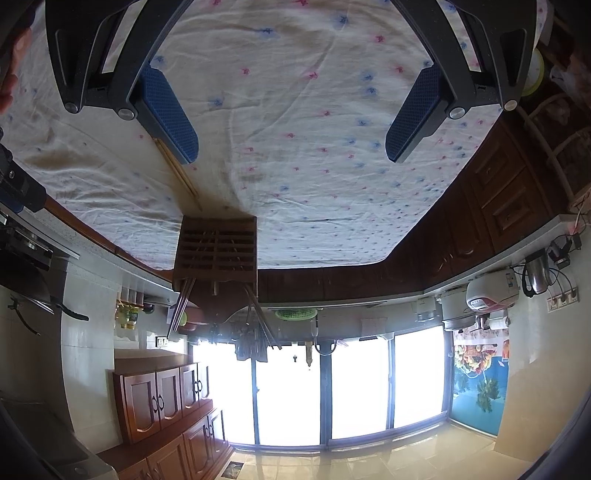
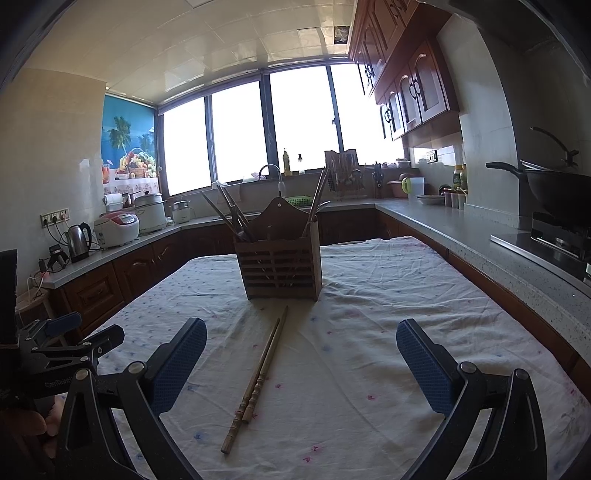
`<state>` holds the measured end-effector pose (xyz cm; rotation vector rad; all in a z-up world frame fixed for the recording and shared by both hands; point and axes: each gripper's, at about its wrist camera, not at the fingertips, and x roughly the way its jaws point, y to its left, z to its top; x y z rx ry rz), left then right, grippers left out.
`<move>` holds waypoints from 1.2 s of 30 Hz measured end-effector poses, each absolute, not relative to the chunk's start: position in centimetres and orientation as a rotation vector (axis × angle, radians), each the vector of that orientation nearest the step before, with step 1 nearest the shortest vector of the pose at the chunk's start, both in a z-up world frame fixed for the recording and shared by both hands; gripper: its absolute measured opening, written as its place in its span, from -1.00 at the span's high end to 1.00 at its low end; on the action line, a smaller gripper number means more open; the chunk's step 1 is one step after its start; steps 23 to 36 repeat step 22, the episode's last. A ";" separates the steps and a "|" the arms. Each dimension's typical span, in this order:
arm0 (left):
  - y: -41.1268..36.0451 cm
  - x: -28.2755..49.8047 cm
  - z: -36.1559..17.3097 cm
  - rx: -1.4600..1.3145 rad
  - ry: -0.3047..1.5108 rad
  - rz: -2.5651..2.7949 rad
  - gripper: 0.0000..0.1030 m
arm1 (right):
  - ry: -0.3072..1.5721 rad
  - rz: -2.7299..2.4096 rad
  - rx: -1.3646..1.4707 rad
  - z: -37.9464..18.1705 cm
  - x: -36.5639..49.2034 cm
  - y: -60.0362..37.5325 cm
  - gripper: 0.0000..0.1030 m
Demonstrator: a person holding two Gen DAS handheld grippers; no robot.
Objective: Organize utensils
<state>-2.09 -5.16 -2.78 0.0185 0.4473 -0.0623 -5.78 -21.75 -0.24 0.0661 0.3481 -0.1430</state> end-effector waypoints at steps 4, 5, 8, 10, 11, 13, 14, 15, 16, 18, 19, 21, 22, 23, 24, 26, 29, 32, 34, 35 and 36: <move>-5.3 -1.9 -2.7 0.017 0.454 -0.065 -0.99 | 0.354 -0.145 0.069 -0.2 -5.6 -21.8 -1.00; -5.3 -1.8 -2.7 0.017 0.456 -0.065 -0.99 | 0.356 -0.145 0.070 -0.2 -5.5 -21.9 -1.00; -5.4 -1.7 -2.7 0.016 0.460 -0.067 -0.99 | 0.363 -0.147 0.071 -0.2 -5.4 -22.1 -1.00; -5.5 -1.7 -2.7 0.017 0.466 -0.069 -0.99 | 0.367 -0.148 0.074 -0.2 -5.3 -22.2 -1.00; -5.5 -1.6 -2.7 0.016 0.469 -0.071 -0.99 | 0.368 -0.148 0.075 -0.2 -5.2 -22.2 -1.00; -5.5 -1.3 -2.7 0.000 0.491 -0.080 -0.99 | 0.372 -0.148 0.077 -0.2 -5.2 -22.2 -1.00; -5.3 -1.2 -2.7 -0.012 0.501 -0.086 -0.99 | 0.376 -0.148 0.078 -0.2 -5.1 -22.3 -1.00; -5.2 -1.1 -2.6 -0.021 0.509 -0.089 -0.99 | 0.379 -0.148 0.079 -0.3 -5.1 -22.3 -1.00; -5.1 -1.0 -2.5 -0.025 0.510 -0.091 -0.99 | 0.382 -0.148 0.080 -0.3 -5.0 -22.3 -1.00; -5.1 -0.9 -2.3 -0.020 0.506 -0.084 -0.99 | 0.392 -0.148 0.084 -0.3 -4.7 -22.5 -1.00; -5.1 -0.8 -2.3 -0.020 0.507 -0.083 -0.99 | 0.394 -0.146 0.086 -0.3 -4.6 -22.5 -1.00; -5.1 -0.8 -2.2 -0.023 0.511 -0.084 -0.99 | 0.398 -0.143 0.084 -0.3 -4.4 -22.5 -1.00; -5.2 -0.7 -2.3 -0.020 0.512 -0.084 -0.99 | 0.399 -0.143 0.082 -0.3 -4.4 -22.4 -1.00; -5.2 -0.7 -2.3 -0.020 0.512 -0.084 -0.99 | 0.399 -0.143 0.082 -0.3 -4.4 -22.4 -1.00; -5.2 -0.7 -2.3 -0.020 0.512 -0.084 -0.99 | 0.399 -0.143 0.082 -0.3 -4.4 -22.4 -1.00; -5.2 -0.7 -2.3 -0.020 0.512 -0.084 -0.99 | 0.399 -0.143 0.082 -0.3 -4.4 -22.4 -1.00; -5.2 -0.7 -2.3 -0.020 0.512 -0.084 -0.99 | 0.399 -0.143 0.082 -0.3 -4.4 -22.4 -1.00; -5.2 -0.7 -2.3 -0.020 0.512 -0.084 -0.99 | 0.399 -0.143 0.082 -0.3 -4.4 -22.4 -1.00; -5.2 -0.7 -2.3 -0.020 0.512 -0.084 -0.99 | 0.399 -0.143 0.082 -0.3 -4.4 -22.4 -1.00; -5.2 -0.7 -2.3 -0.020 0.512 -0.084 -0.99 | 0.399 -0.143 0.082 -0.3 -4.4 -22.4 -1.00; -5.2 -0.7 -2.3 -0.020 0.512 -0.084 -0.99 | 0.399 -0.143 0.082 -0.3 -4.4 -22.4 -1.00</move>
